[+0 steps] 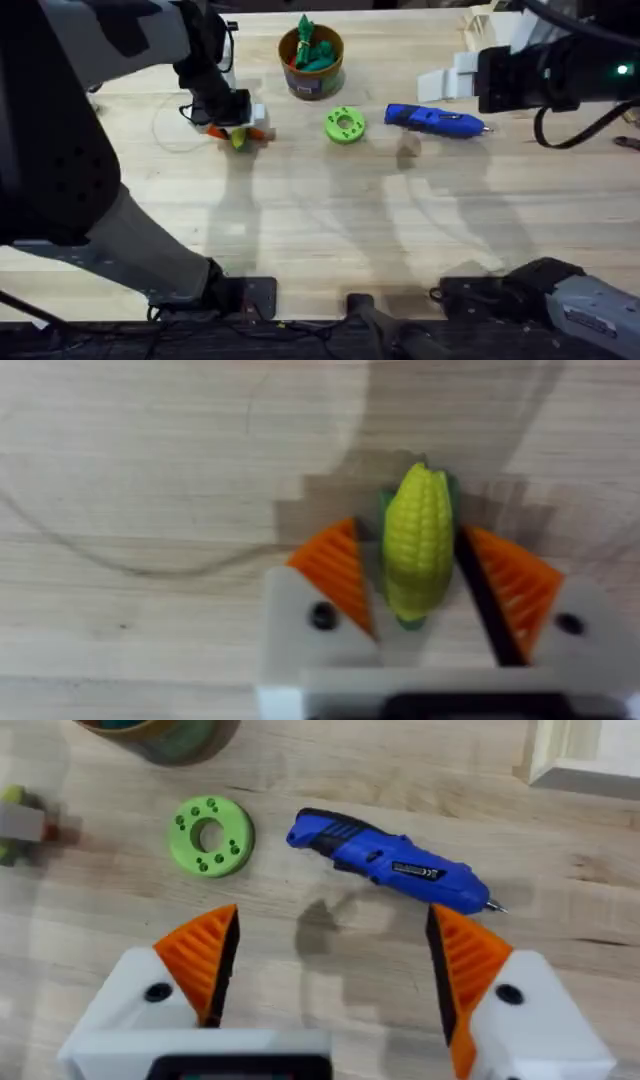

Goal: Pick up the gripper from the table and insert it into the empty holder that is missing its gripper. Then pick up a screw, insert it into the mounting hole, and use the screwdriver to tighten it. Finally, clean up the table by picking up the vegetable and placing it into the bucket.

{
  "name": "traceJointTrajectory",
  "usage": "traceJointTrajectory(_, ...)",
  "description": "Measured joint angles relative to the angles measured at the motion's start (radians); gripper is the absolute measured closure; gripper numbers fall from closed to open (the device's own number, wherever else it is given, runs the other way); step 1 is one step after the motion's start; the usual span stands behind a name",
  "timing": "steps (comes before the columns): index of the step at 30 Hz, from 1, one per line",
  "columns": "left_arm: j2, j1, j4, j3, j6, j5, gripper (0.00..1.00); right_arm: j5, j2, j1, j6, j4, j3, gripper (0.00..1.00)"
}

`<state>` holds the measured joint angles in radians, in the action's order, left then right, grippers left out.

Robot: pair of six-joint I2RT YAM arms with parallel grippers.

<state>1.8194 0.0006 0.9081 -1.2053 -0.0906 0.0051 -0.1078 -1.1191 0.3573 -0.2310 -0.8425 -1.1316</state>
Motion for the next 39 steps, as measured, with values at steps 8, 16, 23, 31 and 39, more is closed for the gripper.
traceJointTrajectory(8,-0.001,-0.001,0.003,-0.008,-0.004,0.002,0.973,0.0,0.0,0.0,0.0,0.0,0.0,0.011)
traceJointTrajectory(16,-0.001,-0.001,0.005,-0.008,-0.005,0.001,0.965,0.0,0.0,0.0,0.0,0.0,0.0,0.01)
traceJointTrajectory(23,-0.005,-0.001,0.04,-0.074,-0.005,0.005,0.965,0.0,0.0,0.0,0.0,0.0,0.0,0.01)
traceJointTrajectory(31,-0.146,-0.021,0.073,-0.249,-0.005,0.014,0.965,0.0,0.0,0.0,0.0,0.0,0.0,0.01)
traceJointTrajectory(39,-0.227,-0.117,0.049,-0.384,-0.004,0.021,0.965,0.0,0.0,0.0,0.0,0.0,0.0,0.01)
